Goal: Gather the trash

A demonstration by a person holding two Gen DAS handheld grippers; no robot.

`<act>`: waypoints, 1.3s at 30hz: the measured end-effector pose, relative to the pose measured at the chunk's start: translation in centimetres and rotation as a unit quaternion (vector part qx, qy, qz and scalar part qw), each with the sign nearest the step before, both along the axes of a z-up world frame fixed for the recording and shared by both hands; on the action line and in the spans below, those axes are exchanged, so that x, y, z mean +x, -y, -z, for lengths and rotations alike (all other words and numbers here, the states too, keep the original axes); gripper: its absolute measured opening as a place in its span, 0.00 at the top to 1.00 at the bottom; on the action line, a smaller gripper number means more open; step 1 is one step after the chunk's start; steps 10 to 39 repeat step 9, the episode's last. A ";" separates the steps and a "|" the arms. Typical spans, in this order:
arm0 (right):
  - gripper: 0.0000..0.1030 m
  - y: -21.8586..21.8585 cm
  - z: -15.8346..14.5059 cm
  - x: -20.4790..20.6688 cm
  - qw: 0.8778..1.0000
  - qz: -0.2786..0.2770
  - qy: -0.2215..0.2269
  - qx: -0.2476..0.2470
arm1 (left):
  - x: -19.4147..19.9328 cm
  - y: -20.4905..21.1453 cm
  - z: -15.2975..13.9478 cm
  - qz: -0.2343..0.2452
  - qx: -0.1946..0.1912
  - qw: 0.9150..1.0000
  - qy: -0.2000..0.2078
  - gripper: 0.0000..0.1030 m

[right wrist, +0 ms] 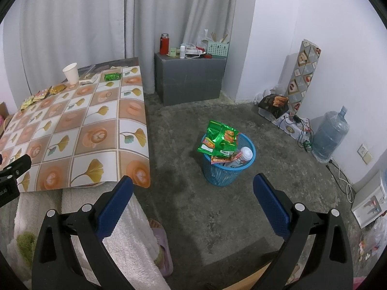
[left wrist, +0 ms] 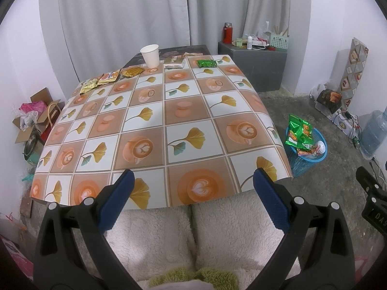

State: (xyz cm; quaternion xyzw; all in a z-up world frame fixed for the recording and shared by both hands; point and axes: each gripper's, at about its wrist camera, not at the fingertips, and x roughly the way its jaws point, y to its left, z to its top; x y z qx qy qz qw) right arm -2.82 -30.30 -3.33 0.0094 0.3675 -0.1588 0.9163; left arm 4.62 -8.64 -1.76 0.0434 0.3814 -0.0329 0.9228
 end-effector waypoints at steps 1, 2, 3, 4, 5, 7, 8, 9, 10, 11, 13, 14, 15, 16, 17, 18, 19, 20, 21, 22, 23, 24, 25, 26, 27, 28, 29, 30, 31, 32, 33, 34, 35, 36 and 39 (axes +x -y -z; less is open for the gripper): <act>0.06 0.0 0.0 0.0 1.000 0.000 0.000 0.000 | 0.0 0.0 0.0 0.000 0.000 1.000 0.000 0.08; 0.06 0.1 0.0 0.0 1.000 0.000 -0.001 0.000 | 0.0 0.0 0.0 0.001 0.000 1.000 -0.001 0.08; 0.06 0.1 0.0 0.0 1.000 0.000 -0.001 0.000 | 0.0 0.0 0.0 0.001 0.000 1.000 -0.002 0.08; 0.06 0.1 0.0 0.0 1.000 0.001 0.000 0.001 | 0.0 0.0 0.0 0.002 -0.001 1.000 -0.003 0.08; 0.06 0.1 0.0 0.0 1.000 0.000 0.000 0.001 | 0.0 0.0 0.1 0.002 0.000 1.000 -0.003 0.08; 0.06 0.1 0.0 0.0 1.000 0.000 -0.001 0.000 | 0.0 0.0 0.2 0.003 0.001 1.000 -0.005 0.08; 0.06 0.1 0.0 0.0 1.000 0.000 -0.001 0.001 | 0.0 0.0 0.1 0.002 0.000 1.000 -0.005 0.08; 0.06 0.1 0.0 0.0 1.000 0.000 0.000 0.002 | 0.0 0.1 0.1 0.003 0.000 1.000 -0.006 0.08; 0.06 0.1 0.0 0.0 1.000 0.000 0.000 0.002 | 0.0 0.1 0.1 0.003 0.000 1.000 -0.006 0.08; 0.06 0.1 0.0 0.0 1.000 0.000 0.000 0.002 | 0.0 0.1 0.1 0.003 0.000 1.000 -0.006 0.08; 0.06 0.1 0.0 0.0 1.000 0.000 0.000 0.002 | 0.0 0.1 0.1 0.003 0.000 1.000 -0.006 0.08; 0.06 0.1 0.0 0.0 1.000 0.000 0.000 0.002 | 0.0 0.1 0.1 0.003 0.000 1.000 -0.006 0.08; 0.06 0.1 0.0 0.0 1.000 0.000 0.000 0.002 | 0.0 0.1 0.1 0.003 0.000 1.000 -0.006 0.08; 0.06 0.1 0.0 0.0 1.000 0.000 0.000 0.002 | 0.0 0.1 0.1 0.003 0.000 1.000 -0.006 0.08; 0.06 0.1 0.0 0.0 1.000 0.000 0.000 0.002 | 0.0 0.1 0.1 0.003 0.000 1.000 -0.006 0.08; 0.06 0.1 0.0 0.0 1.000 0.000 0.000 0.002 | 0.0 0.1 0.1 0.003 0.000 1.000 -0.006 0.08; 0.06 0.1 0.0 0.0 1.000 0.000 0.000 0.002 | 0.0 0.1 0.1 0.003 0.000 1.000 -0.006 0.08; 0.06 0.1 0.0 0.0 1.000 0.000 0.000 0.002 | 0.0 0.1 0.1 0.003 0.000 1.000 -0.006 0.08; 0.06 0.1 0.0 0.0 1.000 0.000 0.000 0.002 | 0.0 0.1 0.1 0.003 0.000 1.000 -0.006 0.08; 0.06 0.1 0.0 0.0 1.000 0.000 0.000 0.002 | 0.0 0.1 0.1 0.003 0.000 1.000 -0.006 0.08; 0.06 0.1 0.0 0.0 1.000 0.000 0.000 0.002 | 0.0 0.1 0.1 0.003 0.000 1.000 -0.006 0.08; 0.06 0.1 0.0 0.0 1.000 0.000 0.000 0.002 | 0.0 0.1 0.1 0.003 0.000 1.000 -0.006 0.08; 0.06 0.1 0.0 0.0 1.000 0.000 0.000 0.002 | 0.0 0.1 0.1 0.003 0.000 1.000 -0.006 0.08; 0.06 0.1 0.0 0.0 1.000 0.000 0.000 0.002 | 0.0 0.1 0.1 0.003 0.000 1.000 -0.006 0.08; 0.06 0.1 0.0 0.0 1.000 0.000 0.000 0.002 | 0.0 0.1 0.1 0.003 0.000 1.000 -0.006 0.08; 0.06 0.1 0.0 0.0 1.000 0.000 0.000 0.002 | 0.0 0.1 0.1 0.003 0.000 1.000 -0.006 0.08; 0.06 0.1 0.0 0.0 1.000 0.000 0.000 0.002 | 0.0 0.1 0.1 0.003 0.000 1.000 -0.006 0.08; 0.06 0.1 0.0 0.0 1.000 0.000 0.000 0.002 | 0.0 0.1 0.1 0.003 0.000 1.000 -0.006 0.08; 0.06 0.1 0.0 0.0 1.000 0.000 0.000 0.002 | 0.0 0.1 0.1 0.003 0.000 1.000 -0.006 0.08; 0.06 0.1 0.0 0.0 1.000 0.000 0.000 0.002 | 0.0 0.1 0.1 0.003 0.000 1.000 -0.006 0.08; 0.06 0.1 0.0 0.0 1.000 0.000 0.000 0.002 | 0.0 0.1 0.1 0.003 0.000 1.000 -0.006 0.08; 0.06 0.1 0.0 0.0 1.000 0.000 0.000 0.002 | 0.0 0.1 0.1 0.003 0.000 1.000 -0.006 0.08; 0.06 0.1 0.0 0.0 1.000 0.000 0.000 0.002 | 0.0 0.1 0.1 0.003 0.000 1.000 -0.006 0.08; 0.06 0.1 0.0 0.0 1.000 0.000 0.000 0.002 | 0.0 0.1 0.1 0.003 0.000 1.000 -0.006 0.08; 0.06 0.1 0.0 0.0 1.000 0.000 0.000 0.002 | 0.0 0.1 0.1 0.003 0.000 1.000 -0.006 0.08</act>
